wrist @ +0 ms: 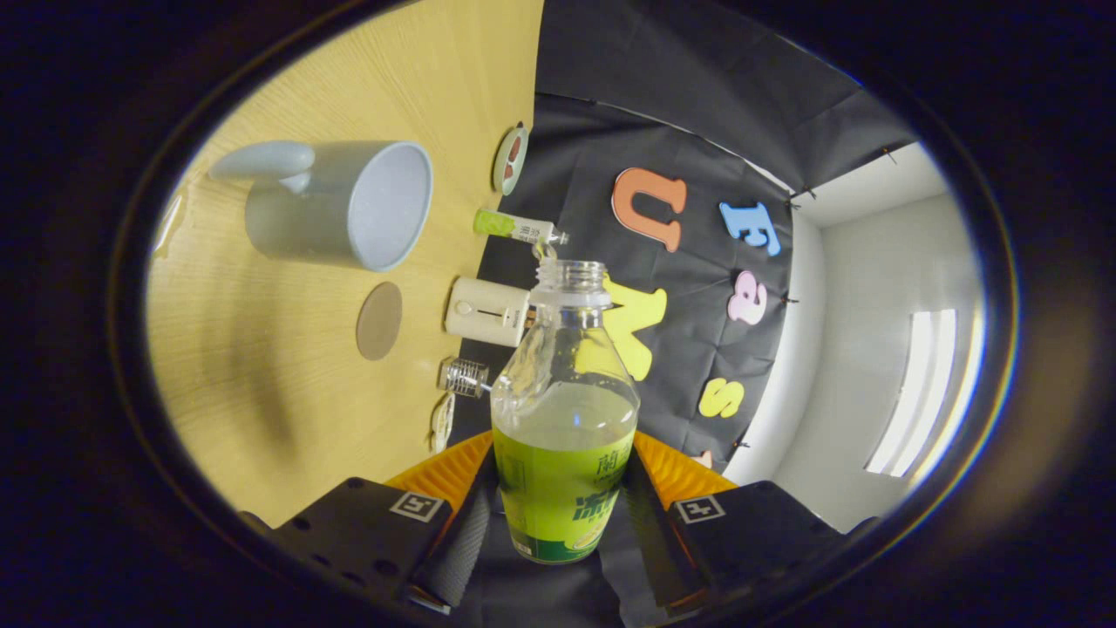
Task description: Take the bottle from table, then pour the juice into the cup, finally place the bottle on the coaster
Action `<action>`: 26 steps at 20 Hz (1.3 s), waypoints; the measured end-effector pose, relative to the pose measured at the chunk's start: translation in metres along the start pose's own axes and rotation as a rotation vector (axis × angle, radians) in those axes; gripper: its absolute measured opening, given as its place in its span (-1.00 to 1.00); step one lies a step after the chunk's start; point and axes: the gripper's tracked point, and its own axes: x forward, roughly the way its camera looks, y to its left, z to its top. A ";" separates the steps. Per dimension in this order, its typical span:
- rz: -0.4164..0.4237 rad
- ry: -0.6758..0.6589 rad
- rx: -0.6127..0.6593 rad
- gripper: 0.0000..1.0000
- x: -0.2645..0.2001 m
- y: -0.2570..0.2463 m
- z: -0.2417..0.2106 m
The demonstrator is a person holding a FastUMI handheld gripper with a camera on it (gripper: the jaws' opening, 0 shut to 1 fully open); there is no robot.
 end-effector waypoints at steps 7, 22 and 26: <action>0.074 0.072 -0.019 0.61 -0.002 0.008 -0.007; 0.018 0.035 -0.145 0.59 -0.003 -0.010 0.004; -0.008 0.024 -0.172 0.58 -0.003 -0.019 0.007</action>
